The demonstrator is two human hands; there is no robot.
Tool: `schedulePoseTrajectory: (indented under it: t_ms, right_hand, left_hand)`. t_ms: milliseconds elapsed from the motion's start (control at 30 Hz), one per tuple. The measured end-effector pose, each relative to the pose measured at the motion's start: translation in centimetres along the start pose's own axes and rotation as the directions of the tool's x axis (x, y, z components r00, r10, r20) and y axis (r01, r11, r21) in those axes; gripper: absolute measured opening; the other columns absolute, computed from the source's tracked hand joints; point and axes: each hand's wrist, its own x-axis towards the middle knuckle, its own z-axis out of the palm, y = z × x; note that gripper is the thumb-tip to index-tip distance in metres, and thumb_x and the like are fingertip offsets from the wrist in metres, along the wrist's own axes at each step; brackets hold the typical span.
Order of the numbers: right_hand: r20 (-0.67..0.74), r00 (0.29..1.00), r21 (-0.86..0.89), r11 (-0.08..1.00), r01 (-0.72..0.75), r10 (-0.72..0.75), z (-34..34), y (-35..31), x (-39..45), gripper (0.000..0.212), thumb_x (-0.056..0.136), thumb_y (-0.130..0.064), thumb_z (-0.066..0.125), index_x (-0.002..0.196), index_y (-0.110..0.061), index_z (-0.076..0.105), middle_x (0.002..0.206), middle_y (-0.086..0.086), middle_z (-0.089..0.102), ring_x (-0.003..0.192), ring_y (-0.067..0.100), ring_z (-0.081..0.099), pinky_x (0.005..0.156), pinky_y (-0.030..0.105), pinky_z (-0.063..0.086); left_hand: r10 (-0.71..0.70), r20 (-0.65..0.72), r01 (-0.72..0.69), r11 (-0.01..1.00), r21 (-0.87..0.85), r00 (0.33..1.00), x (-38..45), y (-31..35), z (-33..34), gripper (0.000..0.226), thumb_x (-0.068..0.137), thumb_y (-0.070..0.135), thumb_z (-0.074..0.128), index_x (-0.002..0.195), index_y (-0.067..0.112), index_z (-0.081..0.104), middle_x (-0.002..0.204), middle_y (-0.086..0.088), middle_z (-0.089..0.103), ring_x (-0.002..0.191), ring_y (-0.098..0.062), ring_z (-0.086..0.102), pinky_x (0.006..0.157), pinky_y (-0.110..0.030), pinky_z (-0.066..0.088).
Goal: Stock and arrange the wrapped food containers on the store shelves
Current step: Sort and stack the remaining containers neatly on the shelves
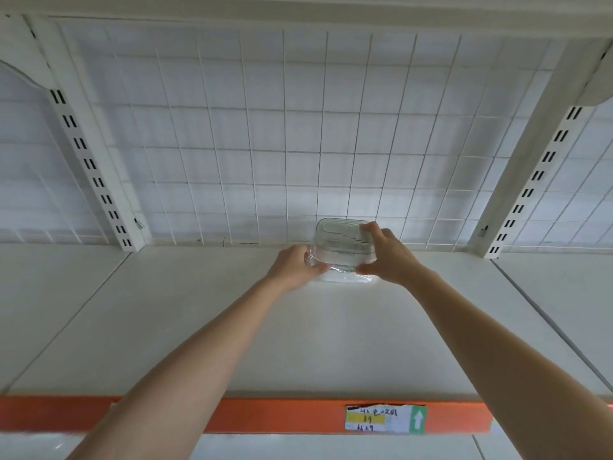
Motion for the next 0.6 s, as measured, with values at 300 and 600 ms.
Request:
schedulePoseTrajectory:
  t_ms: [300,600]
  right_hand:
    - [-0.092,0.968,-0.453,0.875,0.169,-0.234,-0.2,-5.7,-3.5,0.052,0.088,-0.035,0.057,0.133,-0.014,0.038,0.139,0.003,0.037,0.128,0.024,0.032,0.1,0.039,0.031]
    - [0.129,0.874,-0.412,0.777,0.477,-0.469,5.7,-15.5,-9.1,0.041,0.091,-0.029,0.051,0.128,-0.013,0.044,0.127,0.005,0.045,0.121,0.022,0.04,0.094,0.035,0.037]
  left_hand:
    - [0.08,0.005,-0.08,0.975,0.209,0.997,-4.6,-1.6,-3.3,0.036,0.088,0.026,0.063,0.117,0.005,0.059,0.117,-0.01,0.061,0.108,-0.025,0.058,0.091,-0.03,0.045]
    - [0.173,-0.143,-0.086,0.874,0.478,0.974,-15.3,-7.1,-8.9,0.023,0.091,0.026,0.054,0.106,0.009,0.059,0.106,-0.005,0.055,0.104,-0.022,0.053,0.085,-0.032,0.042]
